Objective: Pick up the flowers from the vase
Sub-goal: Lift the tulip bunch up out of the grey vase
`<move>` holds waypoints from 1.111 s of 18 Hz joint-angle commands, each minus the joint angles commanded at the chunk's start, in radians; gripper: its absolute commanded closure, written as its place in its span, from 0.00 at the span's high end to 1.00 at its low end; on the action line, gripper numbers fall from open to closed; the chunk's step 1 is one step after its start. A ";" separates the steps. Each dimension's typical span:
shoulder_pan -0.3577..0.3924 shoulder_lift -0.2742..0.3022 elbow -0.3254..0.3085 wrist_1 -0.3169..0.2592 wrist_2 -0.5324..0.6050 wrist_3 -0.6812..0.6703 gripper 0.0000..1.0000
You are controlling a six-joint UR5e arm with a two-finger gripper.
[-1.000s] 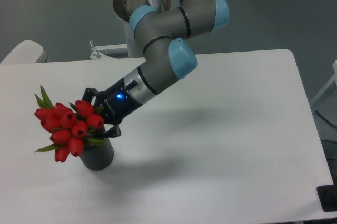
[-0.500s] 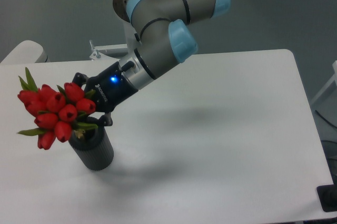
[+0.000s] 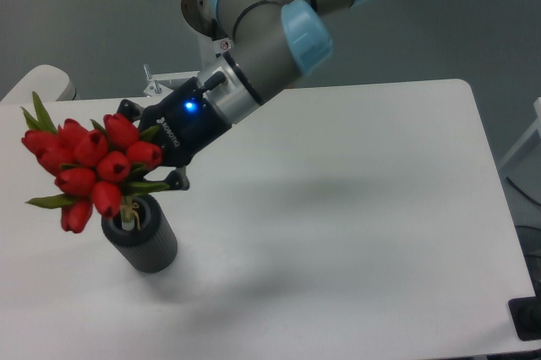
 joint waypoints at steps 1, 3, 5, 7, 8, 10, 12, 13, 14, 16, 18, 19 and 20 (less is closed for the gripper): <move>0.006 0.005 -0.003 -0.002 0.002 0.000 0.22; 0.011 0.018 -0.003 -0.003 0.008 -0.014 0.22; 0.019 0.025 -0.003 -0.003 0.008 -0.021 0.22; 0.023 0.029 -0.005 -0.006 0.005 -0.023 0.22; 0.023 0.032 -0.006 -0.008 0.005 -0.025 0.22; 0.025 0.038 -0.011 -0.009 0.005 -0.037 0.22; 0.026 0.040 -0.009 -0.009 0.005 -0.043 0.22; 0.034 0.038 -0.006 -0.009 0.006 -0.043 0.22; 0.041 0.038 -0.005 -0.008 0.008 -0.043 0.22; 0.058 0.038 0.000 0.000 0.014 -0.032 0.22; 0.089 0.026 0.009 0.003 0.028 -0.008 0.21; 0.103 0.016 0.018 0.003 0.047 0.009 0.21; 0.104 0.006 0.028 0.002 0.084 0.024 0.21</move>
